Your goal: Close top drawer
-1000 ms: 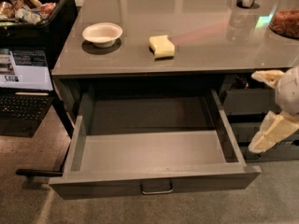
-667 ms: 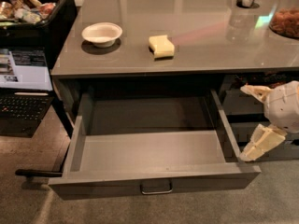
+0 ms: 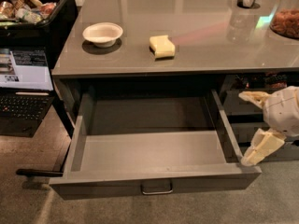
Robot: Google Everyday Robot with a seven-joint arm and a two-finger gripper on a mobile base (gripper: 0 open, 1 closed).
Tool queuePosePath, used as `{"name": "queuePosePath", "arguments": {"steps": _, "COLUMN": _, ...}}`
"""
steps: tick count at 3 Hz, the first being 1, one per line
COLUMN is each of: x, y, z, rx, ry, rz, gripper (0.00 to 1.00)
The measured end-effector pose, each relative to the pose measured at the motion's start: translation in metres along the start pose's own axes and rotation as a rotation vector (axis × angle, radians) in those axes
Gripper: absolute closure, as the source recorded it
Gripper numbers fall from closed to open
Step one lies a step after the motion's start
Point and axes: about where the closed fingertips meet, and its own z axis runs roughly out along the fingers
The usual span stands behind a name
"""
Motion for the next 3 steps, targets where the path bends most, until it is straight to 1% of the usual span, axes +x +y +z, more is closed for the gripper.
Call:
{"name": "queuePosePath", "arguments": {"steps": 1, "x": 0.011, "y": 0.027, "z": 0.008, "rx": -0.071, "ry": -0.016, "rz": 0.044, "gripper": 0.00}}
{"name": "queuePosePath", "arguments": {"steps": 2, "x": 0.019, "y": 0.057, "z": 0.007, "rx": -0.104, "ry": -0.043, "rz": 0.079, "gripper": 0.19}}
{"name": "queuePosePath", "arguments": {"steps": 3, "x": 0.025, "y": 0.083, "z": 0.015, "rx": -0.159, "ry": -0.067, "rz": 0.104, "gripper": 0.42}}
